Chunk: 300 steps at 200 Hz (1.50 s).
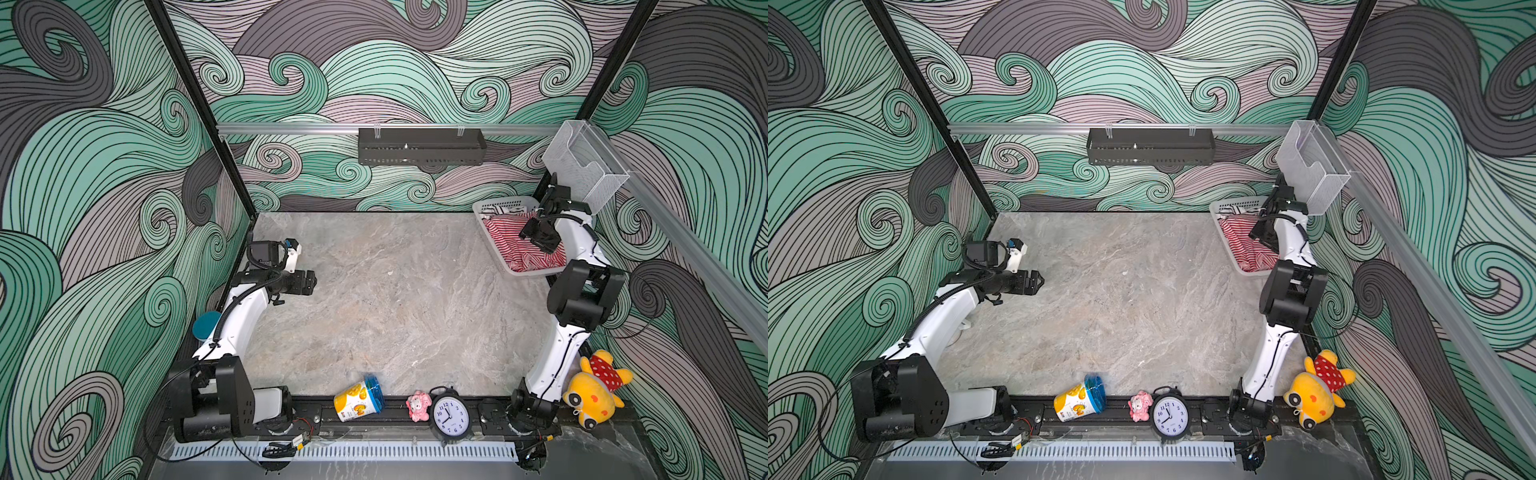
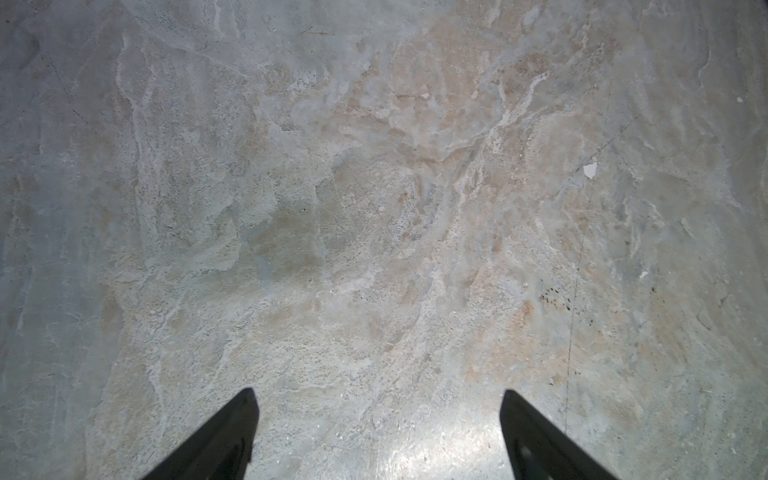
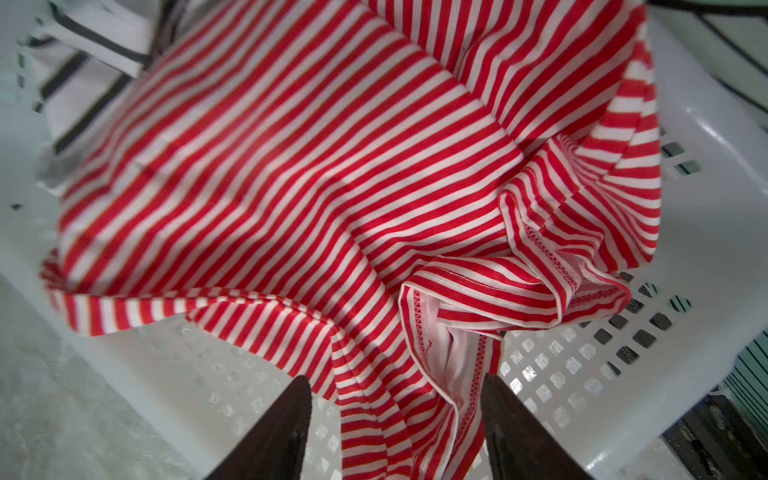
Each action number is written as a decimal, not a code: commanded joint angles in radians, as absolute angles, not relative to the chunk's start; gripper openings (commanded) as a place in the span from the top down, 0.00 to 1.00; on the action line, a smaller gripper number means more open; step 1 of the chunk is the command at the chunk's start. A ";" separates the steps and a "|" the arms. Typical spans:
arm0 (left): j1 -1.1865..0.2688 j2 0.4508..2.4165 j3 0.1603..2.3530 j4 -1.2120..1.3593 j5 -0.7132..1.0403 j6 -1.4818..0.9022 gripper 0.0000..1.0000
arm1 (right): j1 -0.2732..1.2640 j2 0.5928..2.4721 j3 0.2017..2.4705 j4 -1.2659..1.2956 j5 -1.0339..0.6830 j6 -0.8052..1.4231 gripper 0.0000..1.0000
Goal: Fold and stack the tank tops
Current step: 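Close the right gripper on the red striped tank top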
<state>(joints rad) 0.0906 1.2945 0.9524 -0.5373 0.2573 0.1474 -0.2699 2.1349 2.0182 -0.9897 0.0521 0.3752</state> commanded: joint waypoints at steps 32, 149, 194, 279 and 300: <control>0.096 1.300 0.949 -0.563 0.268 0.140 0.07 | -0.276 2.238 2.023 -1.029 0.041 0.386 0.33; 0.097 1.308 0.948 -0.563 0.264 0.140 0.07 | -0.304 2.320 2.040 -1.029 0.051 0.425 0.60; 0.095 1.316 0.948 -0.563 0.265 0.138 0.07 | -0.304 2.269 2.024 -1.029 0.021 0.422 1.00; 0.091 1.325 0.953 -0.563 0.263 0.137 0.07 | -0.280 1.923 1.954 -1.000 -0.053 0.440 1.00; 0.091 1.325 0.954 -0.564 0.262 0.135 0.07 | -0.274 1.841 1.954 -0.988 -0.094 0.453 1.00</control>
<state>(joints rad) 0.0902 1.3197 0.9524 -0.5392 0.2573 0.1463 -0.2768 1.9442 1.9446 -1.0412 -0.0620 0.4316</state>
